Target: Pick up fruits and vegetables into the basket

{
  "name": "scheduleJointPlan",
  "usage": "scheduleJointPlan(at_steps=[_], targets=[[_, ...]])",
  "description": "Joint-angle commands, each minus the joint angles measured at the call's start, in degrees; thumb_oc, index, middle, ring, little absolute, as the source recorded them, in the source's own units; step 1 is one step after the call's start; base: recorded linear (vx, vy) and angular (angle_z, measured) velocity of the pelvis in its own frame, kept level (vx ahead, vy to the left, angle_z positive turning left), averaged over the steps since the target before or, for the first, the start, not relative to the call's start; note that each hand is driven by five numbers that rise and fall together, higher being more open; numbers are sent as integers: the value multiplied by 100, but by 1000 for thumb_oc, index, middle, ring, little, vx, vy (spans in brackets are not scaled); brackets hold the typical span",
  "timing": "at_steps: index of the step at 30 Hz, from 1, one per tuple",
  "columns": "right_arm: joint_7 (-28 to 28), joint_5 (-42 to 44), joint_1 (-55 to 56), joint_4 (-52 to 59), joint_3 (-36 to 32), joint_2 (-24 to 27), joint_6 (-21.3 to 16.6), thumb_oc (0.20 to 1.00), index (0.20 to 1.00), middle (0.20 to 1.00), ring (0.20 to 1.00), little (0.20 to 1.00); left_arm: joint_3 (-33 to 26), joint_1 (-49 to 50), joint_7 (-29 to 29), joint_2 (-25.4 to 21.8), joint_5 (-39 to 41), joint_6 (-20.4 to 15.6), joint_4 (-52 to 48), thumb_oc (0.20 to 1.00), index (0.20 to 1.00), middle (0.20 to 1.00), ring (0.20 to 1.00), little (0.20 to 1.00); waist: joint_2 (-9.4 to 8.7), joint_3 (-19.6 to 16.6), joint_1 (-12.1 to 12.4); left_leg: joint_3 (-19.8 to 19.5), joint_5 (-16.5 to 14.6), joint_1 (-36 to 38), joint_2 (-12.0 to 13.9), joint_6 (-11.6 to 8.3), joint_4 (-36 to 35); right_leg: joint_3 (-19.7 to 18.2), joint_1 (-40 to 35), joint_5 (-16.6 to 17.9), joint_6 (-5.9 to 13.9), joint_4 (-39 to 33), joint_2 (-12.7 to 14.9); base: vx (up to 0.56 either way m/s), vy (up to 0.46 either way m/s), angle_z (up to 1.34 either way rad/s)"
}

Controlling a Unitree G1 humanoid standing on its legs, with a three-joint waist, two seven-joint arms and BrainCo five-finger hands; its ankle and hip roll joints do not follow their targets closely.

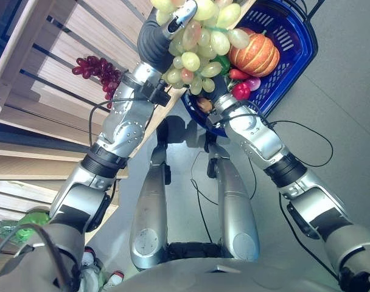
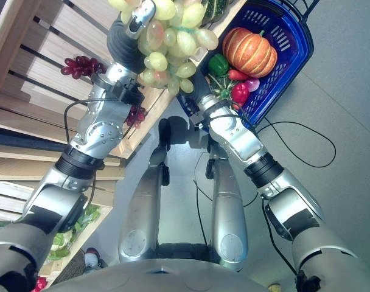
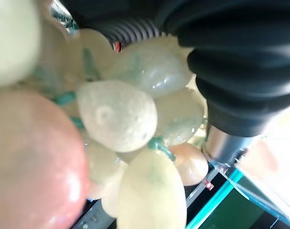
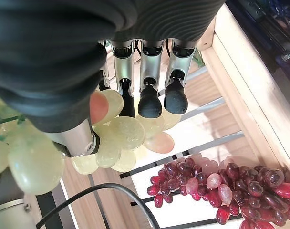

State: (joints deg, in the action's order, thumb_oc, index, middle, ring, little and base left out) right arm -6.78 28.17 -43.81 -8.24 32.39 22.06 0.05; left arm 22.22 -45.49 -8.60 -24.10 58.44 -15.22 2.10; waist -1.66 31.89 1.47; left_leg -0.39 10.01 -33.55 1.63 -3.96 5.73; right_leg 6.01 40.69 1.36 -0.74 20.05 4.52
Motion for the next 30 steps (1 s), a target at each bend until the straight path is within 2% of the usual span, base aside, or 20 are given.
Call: scheduleJointPlan(at_steps=[1,13,25,30], targets=[[0,225,-248,693,-178,-107,-517,200,200,200,200,200,13,113,336,365,-383,-421,-808,1000,1000,1000,1000,1000,271,-209,-92,33,-664,-74,-429,174,514,353,-663,77,494,-715,106,0,0,0],[74,277,-132,699,-343,-163,-578,200,200,200,200,200,-267,173,1237,457,-787,-842,-738,1000,1000,1000,1000,1000,268,-209,-82,22,-665,-64,-445,160,520,378,-689,53,494,-712,121,0,0,0],[93,264,-96,694,-427,-270,-580,200,200,200,200,200,-451,147,1808,547,-1099,-904,-565,1000,1000,1000,1000,1000,266,-209,-90,37,-666,-80,-439,142,532,382,-660,39,502,-681,112,0,0,0],[108,267,-108,681,-449,-265,-601,200,200,200,200,200,-504,119,1864,529,-1164,-897,-497,1000,1000,1000,1000,1000,272,-209,-89,43,-657,-62,-437,133,513,385,-677,40,507,-693,117,0,0,0]])
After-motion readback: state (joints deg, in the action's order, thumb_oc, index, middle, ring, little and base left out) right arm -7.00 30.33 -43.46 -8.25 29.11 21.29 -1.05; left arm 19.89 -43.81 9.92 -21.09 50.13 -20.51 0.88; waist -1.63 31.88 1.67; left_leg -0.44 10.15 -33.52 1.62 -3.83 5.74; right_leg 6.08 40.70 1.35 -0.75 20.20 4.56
